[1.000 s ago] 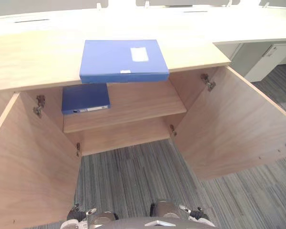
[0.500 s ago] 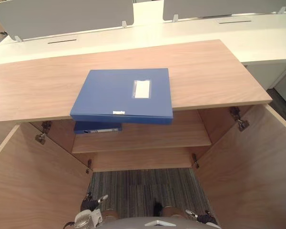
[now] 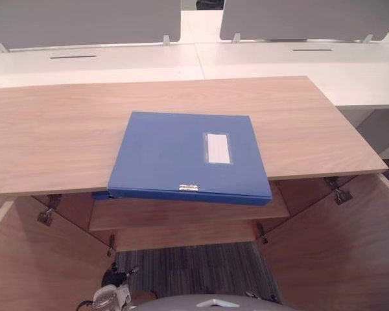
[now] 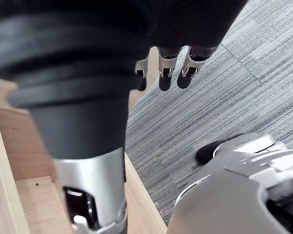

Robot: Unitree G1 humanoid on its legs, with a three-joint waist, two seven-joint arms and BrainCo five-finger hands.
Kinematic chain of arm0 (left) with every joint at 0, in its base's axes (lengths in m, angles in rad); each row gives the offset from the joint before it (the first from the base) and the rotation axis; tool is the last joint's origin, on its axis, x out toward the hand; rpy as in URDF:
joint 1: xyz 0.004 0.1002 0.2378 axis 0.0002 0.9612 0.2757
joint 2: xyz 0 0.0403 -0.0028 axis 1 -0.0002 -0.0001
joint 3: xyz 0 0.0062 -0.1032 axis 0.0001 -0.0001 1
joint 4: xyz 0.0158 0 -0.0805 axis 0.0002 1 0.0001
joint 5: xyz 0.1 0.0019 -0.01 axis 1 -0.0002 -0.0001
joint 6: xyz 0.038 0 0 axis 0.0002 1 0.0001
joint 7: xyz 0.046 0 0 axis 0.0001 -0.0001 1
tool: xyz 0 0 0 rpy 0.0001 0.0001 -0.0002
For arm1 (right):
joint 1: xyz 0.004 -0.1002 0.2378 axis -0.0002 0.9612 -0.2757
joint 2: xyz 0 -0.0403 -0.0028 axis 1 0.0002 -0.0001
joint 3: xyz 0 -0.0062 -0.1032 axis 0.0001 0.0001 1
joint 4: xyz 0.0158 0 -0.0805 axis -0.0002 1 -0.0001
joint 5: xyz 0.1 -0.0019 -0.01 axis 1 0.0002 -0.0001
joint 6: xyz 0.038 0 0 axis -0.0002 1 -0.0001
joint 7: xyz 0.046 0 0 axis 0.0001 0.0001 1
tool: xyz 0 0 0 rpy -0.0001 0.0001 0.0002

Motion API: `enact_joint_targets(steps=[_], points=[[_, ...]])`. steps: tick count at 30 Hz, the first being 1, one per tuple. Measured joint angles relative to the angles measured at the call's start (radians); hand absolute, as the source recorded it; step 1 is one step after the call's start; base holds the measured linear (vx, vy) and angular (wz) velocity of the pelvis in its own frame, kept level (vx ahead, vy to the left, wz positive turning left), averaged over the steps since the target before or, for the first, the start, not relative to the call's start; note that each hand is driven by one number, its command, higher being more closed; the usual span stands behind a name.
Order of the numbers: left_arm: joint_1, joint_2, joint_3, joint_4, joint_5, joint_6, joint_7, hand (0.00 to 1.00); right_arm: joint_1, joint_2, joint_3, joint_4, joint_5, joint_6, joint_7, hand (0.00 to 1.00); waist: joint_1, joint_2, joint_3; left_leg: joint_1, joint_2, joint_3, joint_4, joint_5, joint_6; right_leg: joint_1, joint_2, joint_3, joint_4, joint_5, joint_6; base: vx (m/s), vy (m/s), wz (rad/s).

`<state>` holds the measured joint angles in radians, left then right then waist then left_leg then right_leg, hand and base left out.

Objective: Walk over to the cabinet, pick up the folder, carry it to the office cabinet, place the folder inside the office cabinet, then close the office cabinet door

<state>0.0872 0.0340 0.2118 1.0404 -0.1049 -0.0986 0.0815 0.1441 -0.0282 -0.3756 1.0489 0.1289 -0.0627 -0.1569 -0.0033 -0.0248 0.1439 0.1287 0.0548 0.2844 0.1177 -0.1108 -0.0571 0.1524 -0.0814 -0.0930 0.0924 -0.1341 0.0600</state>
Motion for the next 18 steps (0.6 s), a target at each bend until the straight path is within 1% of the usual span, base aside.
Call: enact_joint_targets(steps=[2,4,6,8,11,12,13,15,18], points=[[-0.003,0.004,-0.022,0.000,0.000,-0.001,0.000,0.00,-0.001,-0.001,0.002,0.002,0.000,0.000,0.000,0.00,0.000,0.000,0.000,-0.001,-0.001,-0.012,-0.005,0.007,0.003,0.006,0.003,-0.003,-0.007,0.002,-0.003,0.00,-0.053,0.05],[-0.005,0.005,-0.050,-0.008,0.001,-0.002,0.004,0.00,-0.007,-0.020,0.015,0.012,-0.001,-0.003,-0.001,0.00,-0.002,0.015,0.009,0.020,-0.003,-0.014,-0.045,0.038,0.001,0.015,0.003,-0.003,-0.017,0.015,-0.008,-0.05,-0.042,0.00],[-0.004,0.003,-0.074,-0.010,0.001,-0.004,0.014,0.00,-0.015,-0.029,0.019,0.020,0.000,-0.003,-0.003,0.00,-0.007,0.020,0.015,0.034,-0.004,-0.025,-0.076,0.049,0.004,0.019,0.007,-0.006,-0.026,0.017,-0.008,-0.08,-0.031,0.06],[0.005,0.000,-0.106,-0.050,0.002,-0.004,0.023,0.00,-0.016,-0.039,0.025,0.021,-0.001,-0.002,-0.006,0.00,-0.009,0.029,0.014,0.041,-0.003,-0.045,-0.102,0.061,0.004,0.020,0.013,-0.017,-0.034,0.026,-0.011,-0.10,-0.034,0.15],[0.063,-0.001,-0.146,-0.236,0.010,-0.010,0.049,0.00,-0.014,-0.042,0.059,0.011,-0.001,-0.003,-0.015,0.00,-0.007,0.027,0.016,0.045,-0.003,-0.071,-0.134,0.080,0.013,0.018,0.016,-0.031,-0.037,0.033,-0.010,-0.13,-0.025,0.17],[0.109,-0.001,-0.158,-0.364,0.009,-0.022,0.059,0.00,-0.009,-0.040,0.065,-0.014,-0.001,-0.005,-0.028,0.00,-0.004,0.024,0.019,0.042,-0.004,-0.076,-0.141,0.086,0.014,0.013,0.016,-0.032,-0.037,0.037,-0.008,-0.10,-0.010,0.04],[0.119,-0.001,-0.159,-0.390,0.009,-0.027,0.061,0.00,-0.008,-0.040,0.070,-0.017,-0.001,-0.006,-0.029,0.00,-0.004,0.023,0.019,0.041,-0.004,-0.076,-0.141,0.087,0.014,0.011,0.016,-0.031,-0.038,0.037,-0.008,-0.12,-0.007,0.03],[0.187,-0.003,-0.172,-0.564,0.001,-0.047,0.068,0.00,0.003,-0.039,0.097,-0.044,-0.002,-0.015,-0.029,0.00,-0.003,0.018,0.018,0.023,-0.008,-0.085,-0.141,0.093,0.024,-0.008,0.014,-0.032,-0.036,0.040,-0.004,-0.10,0.000,0.04],[0.247,-0.019,-0.176,-0.726,-0.013,-0.072,0.068,0.00,0.012,-0.038,0.100,-0.060,-0.011,-0.023,-0.029,0.00,0.002,0.021,0.017,0.012,-0.013,-0.095,-0.143,0.098,0.030,-0.015,0.007,-0.039,-0.037,0.039,0.000,-0.04,0.008,0.08]])
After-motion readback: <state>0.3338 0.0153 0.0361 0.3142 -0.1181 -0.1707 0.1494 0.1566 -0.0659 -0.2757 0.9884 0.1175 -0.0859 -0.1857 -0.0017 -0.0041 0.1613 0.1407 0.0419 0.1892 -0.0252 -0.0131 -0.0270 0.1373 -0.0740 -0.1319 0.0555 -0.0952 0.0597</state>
